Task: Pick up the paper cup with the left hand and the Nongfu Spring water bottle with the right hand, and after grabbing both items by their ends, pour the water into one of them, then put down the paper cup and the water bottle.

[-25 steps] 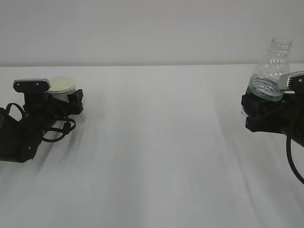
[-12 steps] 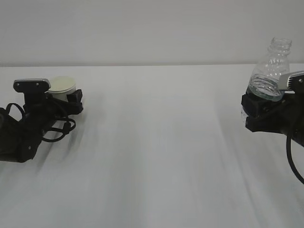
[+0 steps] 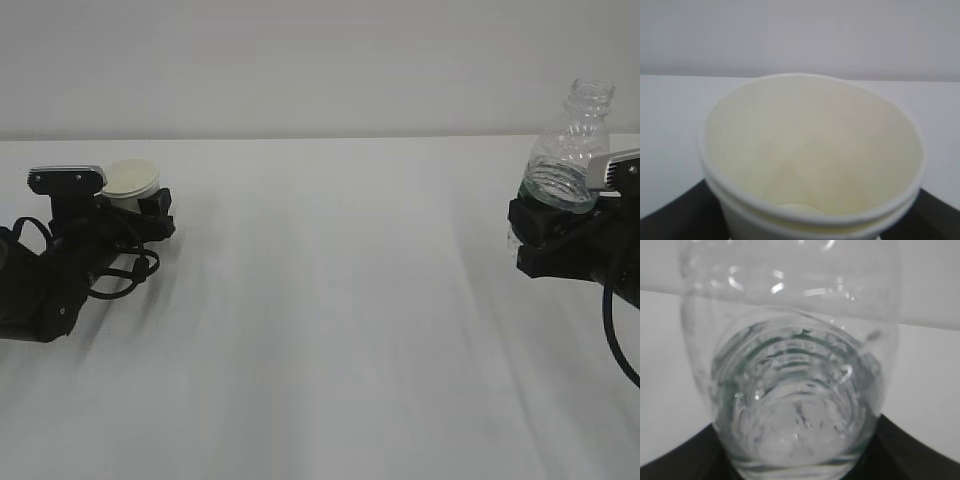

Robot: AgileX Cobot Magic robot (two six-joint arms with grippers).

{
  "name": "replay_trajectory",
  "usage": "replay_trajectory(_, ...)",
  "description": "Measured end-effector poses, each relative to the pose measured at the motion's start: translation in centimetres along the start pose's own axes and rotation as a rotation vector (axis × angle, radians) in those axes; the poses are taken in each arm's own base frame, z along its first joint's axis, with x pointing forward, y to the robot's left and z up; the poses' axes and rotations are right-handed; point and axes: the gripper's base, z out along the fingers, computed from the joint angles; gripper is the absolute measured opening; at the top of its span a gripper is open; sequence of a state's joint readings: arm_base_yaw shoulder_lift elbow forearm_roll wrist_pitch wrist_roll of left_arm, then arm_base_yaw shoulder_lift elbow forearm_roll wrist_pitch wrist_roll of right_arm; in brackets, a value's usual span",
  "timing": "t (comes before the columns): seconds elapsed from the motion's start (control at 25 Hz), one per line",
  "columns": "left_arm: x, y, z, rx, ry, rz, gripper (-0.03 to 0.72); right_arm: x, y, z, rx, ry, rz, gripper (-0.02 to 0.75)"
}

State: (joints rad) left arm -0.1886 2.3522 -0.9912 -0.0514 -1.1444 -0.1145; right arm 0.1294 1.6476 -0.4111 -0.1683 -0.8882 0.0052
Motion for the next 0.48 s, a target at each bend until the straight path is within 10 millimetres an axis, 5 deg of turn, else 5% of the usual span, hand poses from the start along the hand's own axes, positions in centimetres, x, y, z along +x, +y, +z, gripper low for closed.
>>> replay_trajectory(0.48, -0.04, -0.02, 0.02, 0.002, -0.003, 0.001, 0.463, -0.01, 0.0, 0.0, 0.0, -0.002, 0.0, 0.424)
